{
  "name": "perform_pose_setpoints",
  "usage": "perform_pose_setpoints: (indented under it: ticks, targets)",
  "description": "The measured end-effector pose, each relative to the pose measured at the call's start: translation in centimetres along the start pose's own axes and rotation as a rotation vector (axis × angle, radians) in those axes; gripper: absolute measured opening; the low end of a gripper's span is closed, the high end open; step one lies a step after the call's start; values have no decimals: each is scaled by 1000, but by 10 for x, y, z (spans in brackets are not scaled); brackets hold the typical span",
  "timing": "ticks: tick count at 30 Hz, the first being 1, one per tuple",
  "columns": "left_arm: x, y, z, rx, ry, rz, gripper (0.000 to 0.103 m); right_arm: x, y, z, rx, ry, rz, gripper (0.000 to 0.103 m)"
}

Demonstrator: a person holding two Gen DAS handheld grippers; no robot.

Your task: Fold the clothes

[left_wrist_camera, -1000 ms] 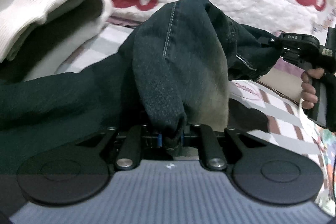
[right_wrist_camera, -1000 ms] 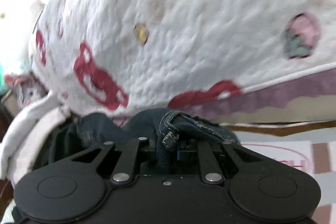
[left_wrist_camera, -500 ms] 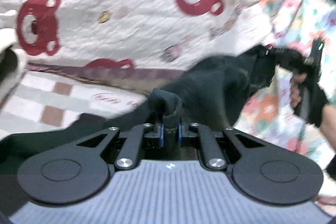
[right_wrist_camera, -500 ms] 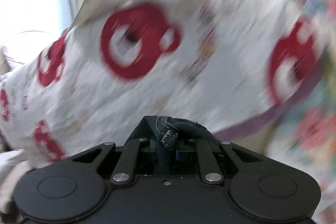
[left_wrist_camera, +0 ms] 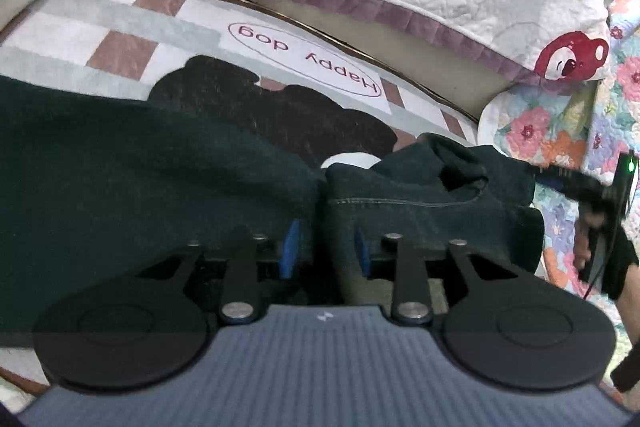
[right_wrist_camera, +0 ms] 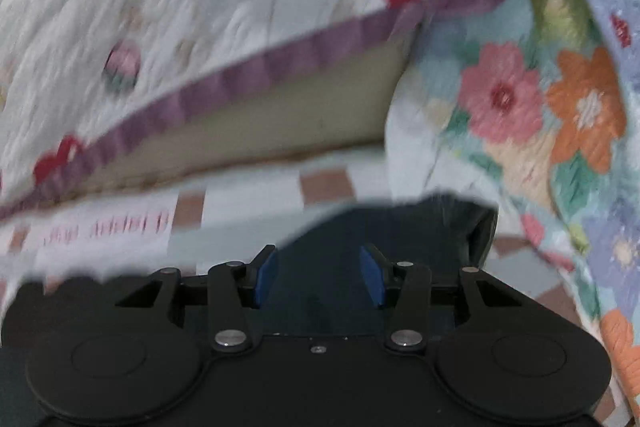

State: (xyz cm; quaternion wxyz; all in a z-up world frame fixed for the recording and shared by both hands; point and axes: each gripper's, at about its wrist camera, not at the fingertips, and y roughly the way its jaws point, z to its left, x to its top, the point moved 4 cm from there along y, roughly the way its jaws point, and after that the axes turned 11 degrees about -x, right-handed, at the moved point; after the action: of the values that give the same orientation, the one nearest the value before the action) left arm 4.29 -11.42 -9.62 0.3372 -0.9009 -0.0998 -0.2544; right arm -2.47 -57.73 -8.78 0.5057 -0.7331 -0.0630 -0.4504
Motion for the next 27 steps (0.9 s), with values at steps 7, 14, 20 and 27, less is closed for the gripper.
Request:
perform_pose_setpoints:
  ticks: [7, 14, 20, 27]
  targets:
    - [-13, 13, -4, 2, 53, 82, 44, -36, -20, -47, -28, 97, 58, 52]
    - [-24, 24, -11, 54, 152, 171, 45, -80, -37, -112, -74, 263, 132, 56]
    - [-20, 19, 1, 126, 146, 154, 42, -148, -17, -152, -62, 534, 280, 59]
    - [-17, 18, 17, 196, 145, 175, 43, -148, 1, -137, -2, 522, 277, 60]
